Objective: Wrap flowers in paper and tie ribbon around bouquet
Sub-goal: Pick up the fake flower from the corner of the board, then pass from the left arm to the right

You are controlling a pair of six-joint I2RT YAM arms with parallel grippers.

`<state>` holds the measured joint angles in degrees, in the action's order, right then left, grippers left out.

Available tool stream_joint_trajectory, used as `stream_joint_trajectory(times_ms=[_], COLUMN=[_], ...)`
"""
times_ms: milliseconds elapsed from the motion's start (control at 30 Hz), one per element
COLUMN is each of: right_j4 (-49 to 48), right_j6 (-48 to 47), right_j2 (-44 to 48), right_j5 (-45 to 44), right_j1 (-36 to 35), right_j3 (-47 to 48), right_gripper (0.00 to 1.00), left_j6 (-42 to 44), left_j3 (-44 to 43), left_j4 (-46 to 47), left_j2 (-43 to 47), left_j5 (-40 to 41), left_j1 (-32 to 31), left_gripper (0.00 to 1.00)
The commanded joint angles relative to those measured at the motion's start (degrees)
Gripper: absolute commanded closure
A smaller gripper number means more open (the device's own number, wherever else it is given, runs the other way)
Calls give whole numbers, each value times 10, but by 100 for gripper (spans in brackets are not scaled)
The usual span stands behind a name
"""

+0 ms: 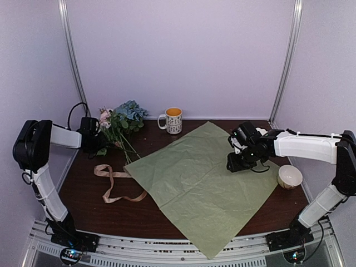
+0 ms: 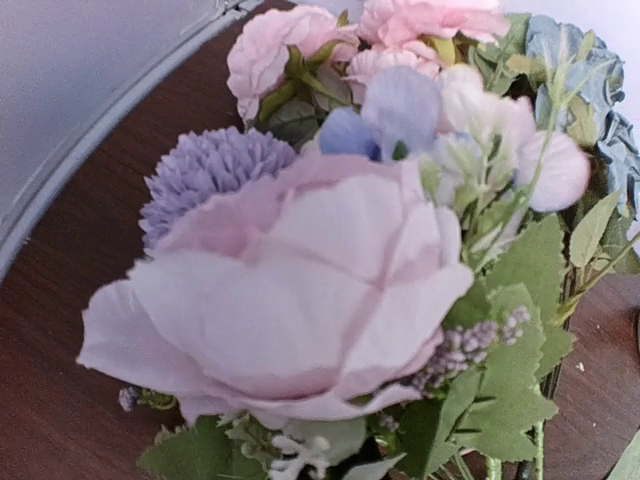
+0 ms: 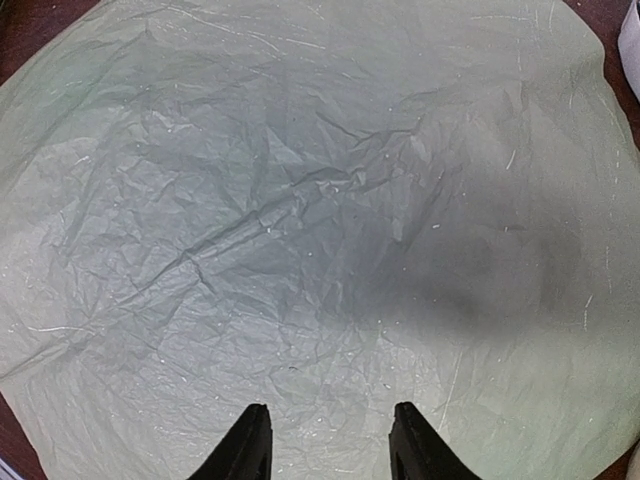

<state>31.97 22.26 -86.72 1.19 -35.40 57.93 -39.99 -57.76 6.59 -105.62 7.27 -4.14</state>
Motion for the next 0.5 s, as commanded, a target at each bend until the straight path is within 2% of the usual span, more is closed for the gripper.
stream_joint_trajectory(times_ms=[0, 167, 300, 467], right_j4=[9, 10, 10, 16], right_j6=[-3, -3, -5, -13], right_j2=[6, 3, 0, -2], right_j5=[-16, -15, -16, -16], right_j1=[-5, -8, -10, -15], right_j3=[12, 19, 25, 38], right_gripper=[58, 58, 58, 59], left_j6=[47, 105, 194, 364], left_j3=[21, 38, 43, 50], left_j4=[4, -42, -51, 10], left_j2=[79, 183, 258, 339], left_j5=[59, 154, 209, 253], left_j1=[7, 6, -5, -93], left_gripper=[100, 100, 100, 100])
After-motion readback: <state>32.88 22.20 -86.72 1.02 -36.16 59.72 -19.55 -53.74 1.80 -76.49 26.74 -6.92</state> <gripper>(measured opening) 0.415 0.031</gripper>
